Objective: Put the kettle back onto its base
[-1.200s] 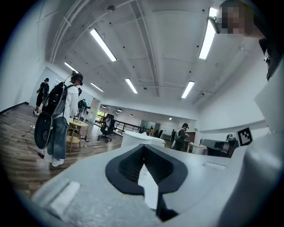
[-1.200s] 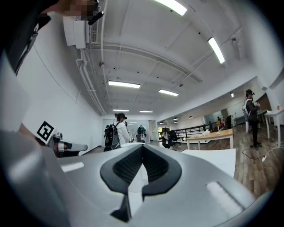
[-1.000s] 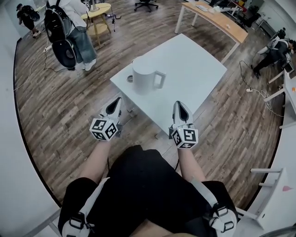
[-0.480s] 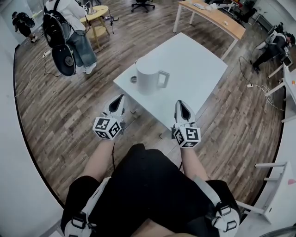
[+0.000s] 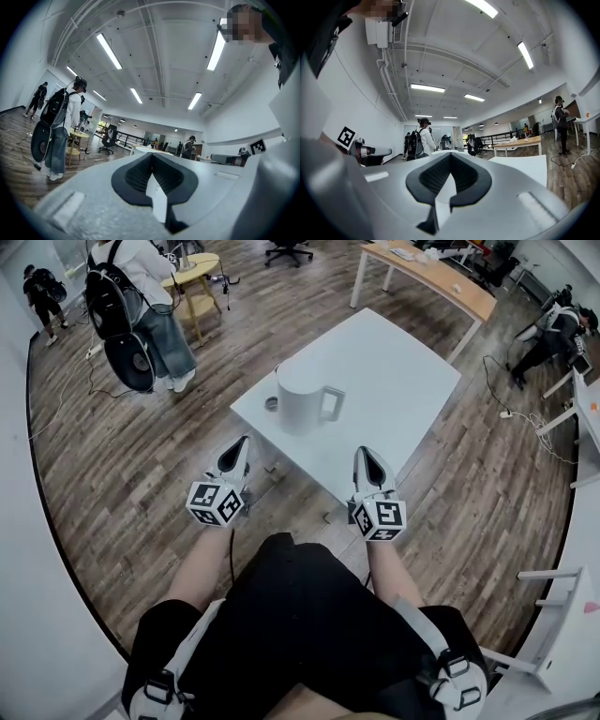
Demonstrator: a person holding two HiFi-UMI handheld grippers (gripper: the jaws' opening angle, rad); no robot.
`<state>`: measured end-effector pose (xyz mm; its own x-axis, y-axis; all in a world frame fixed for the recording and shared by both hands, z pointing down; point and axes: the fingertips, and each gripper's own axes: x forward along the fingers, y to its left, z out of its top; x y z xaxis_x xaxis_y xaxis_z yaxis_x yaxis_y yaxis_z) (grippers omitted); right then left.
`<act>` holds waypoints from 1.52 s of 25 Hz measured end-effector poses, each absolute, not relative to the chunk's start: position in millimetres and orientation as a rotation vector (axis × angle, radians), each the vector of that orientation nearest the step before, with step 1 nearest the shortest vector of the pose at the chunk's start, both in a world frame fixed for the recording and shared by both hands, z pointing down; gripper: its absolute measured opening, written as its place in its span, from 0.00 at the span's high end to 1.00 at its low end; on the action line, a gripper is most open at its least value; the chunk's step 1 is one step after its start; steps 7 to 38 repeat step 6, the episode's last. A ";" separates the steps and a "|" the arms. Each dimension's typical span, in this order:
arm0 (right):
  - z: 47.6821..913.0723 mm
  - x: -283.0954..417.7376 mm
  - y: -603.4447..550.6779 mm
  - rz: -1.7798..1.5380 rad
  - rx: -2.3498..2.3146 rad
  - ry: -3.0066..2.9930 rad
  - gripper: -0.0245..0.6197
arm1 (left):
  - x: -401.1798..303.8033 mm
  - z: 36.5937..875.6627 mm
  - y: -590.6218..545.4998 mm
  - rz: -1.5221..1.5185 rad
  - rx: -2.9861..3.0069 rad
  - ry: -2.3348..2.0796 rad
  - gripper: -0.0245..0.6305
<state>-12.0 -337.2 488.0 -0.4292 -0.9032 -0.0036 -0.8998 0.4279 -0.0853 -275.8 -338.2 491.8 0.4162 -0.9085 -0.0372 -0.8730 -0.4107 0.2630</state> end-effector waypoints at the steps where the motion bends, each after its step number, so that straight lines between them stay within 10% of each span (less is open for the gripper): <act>1: 487.4 -12.7 -337.8 -0.106 -1.650 2.613 0.96 | -276.1 491.7 -338.4 -0.257 2.469 -1.572 0.97; 38: 488.0 -11.9 -336.2 -0.102 -1.651 2.625 0.96 | -274.1 491.4 -335.7 -0.260 2.473 -1.562 0.97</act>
